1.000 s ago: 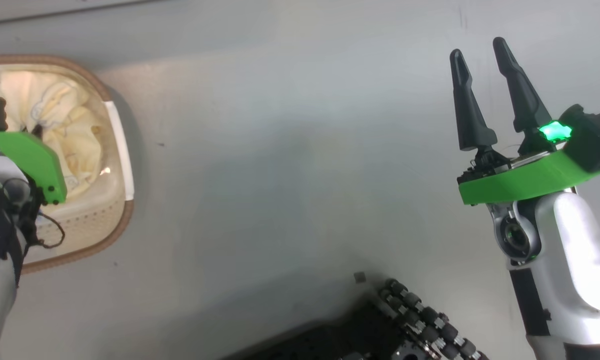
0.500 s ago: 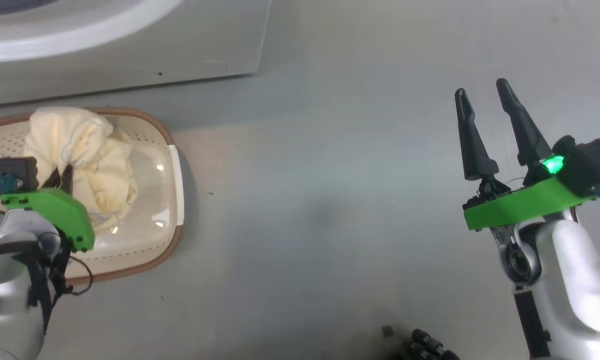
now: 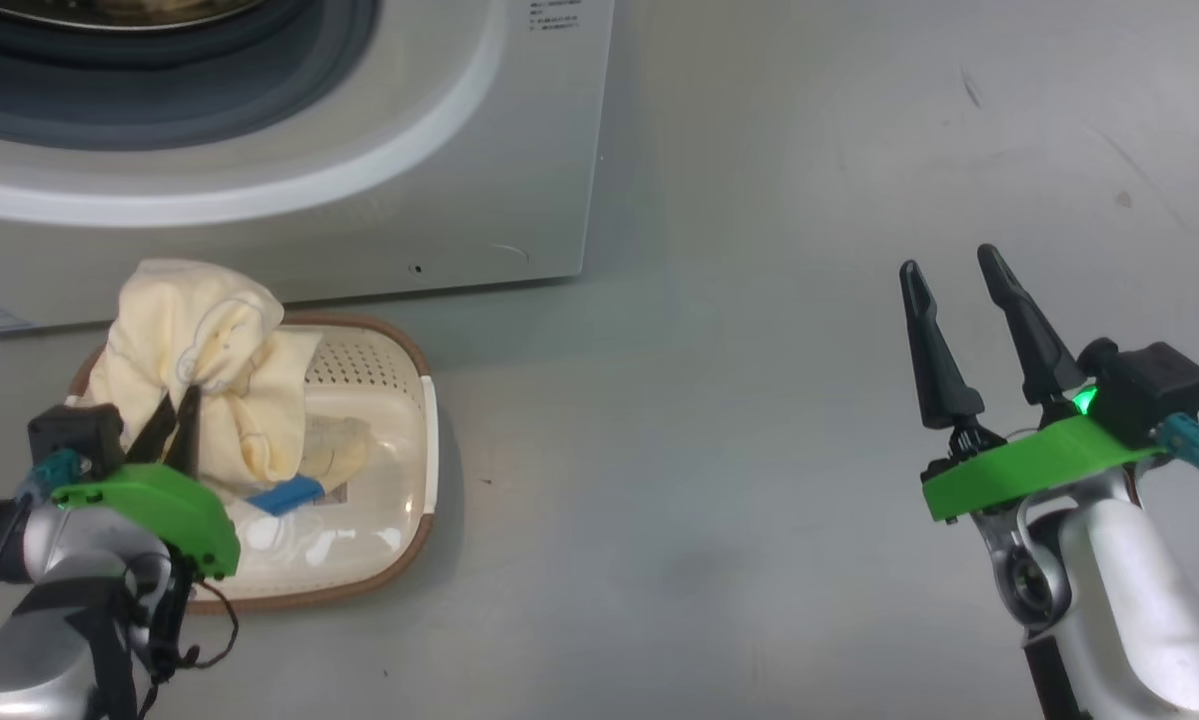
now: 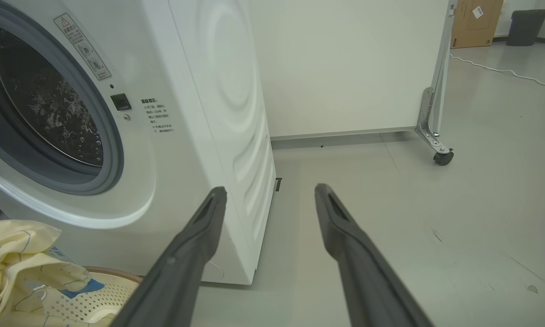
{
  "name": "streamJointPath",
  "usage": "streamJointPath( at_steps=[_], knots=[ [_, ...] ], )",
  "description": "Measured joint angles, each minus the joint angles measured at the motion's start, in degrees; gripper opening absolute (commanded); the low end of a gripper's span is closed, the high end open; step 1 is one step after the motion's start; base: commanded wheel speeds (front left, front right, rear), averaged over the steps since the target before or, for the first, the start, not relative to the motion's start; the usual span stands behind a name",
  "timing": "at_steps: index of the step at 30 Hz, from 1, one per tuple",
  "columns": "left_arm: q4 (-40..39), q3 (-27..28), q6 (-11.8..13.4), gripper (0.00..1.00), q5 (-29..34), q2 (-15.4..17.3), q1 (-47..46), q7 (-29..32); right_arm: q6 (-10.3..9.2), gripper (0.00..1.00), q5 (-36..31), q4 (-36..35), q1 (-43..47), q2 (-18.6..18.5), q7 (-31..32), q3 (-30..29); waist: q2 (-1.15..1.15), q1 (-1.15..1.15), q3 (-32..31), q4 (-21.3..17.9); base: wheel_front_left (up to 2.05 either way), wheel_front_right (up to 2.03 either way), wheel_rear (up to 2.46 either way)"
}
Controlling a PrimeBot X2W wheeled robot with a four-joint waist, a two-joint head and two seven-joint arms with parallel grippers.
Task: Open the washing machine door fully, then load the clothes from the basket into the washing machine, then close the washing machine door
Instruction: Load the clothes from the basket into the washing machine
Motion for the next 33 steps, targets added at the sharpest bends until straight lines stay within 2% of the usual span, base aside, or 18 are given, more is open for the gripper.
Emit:
streamJointPath(
  at_steps=[6, 13, 22, 30, 33],
  knots=[
    [-9.87, 6.09, 1.65, 0.00, 5.00, 0.01, 7.48, 0.00, 0.00, 1.00, 0.00, 1.23, 2.82, 0.00, 0.01, 0.02, 0.00, 0.00, -4.66, 1.01, 0.00, 0.00, 0.00],
    [-18.33, 12.33, 2.08, 0.00, 9.56, -0.56, 14.69, 0.00, 0.00, 1.00, 0.00, 2.14, 4.86, 0.00, 0.01, -0.08, 0.00, 0.00, -9.57, 2.06, 0.00, 0.00, 0.00],
    [-23.23, 18.27, 1.97, 0.00, 12.20, -3.44, 22.20, 0.00, 0.00, 1.00, 0.00, 2.74, 7.65, 0.00, 0.01, -0.33, 0.00, 0.00, -14.55, 3.42, 0.00, 0.00, 0.00],
    [-26.65, 23.10, 0.94, 0.00, 14.11, -5.90, 26.01, 0.00, 0.00, 1.00, 0.08, 2.79, 8.73, 0.00, 0.01, -0.81, 0.00, 0.01, -16.40, 4.12, 0.00, 0.00, 0.00],
    [-27.24, 24.18, -0.53, 0.00, 14.37, -6.72, 26.92, 0.00, 0.00, 1.00, 0.79, 2.76, 8.79, 0.00, 0.01, -0.92, 0.00, 0.00, -16.52, 4.09, 0.00, 0.00, 0.00]
  ],
)
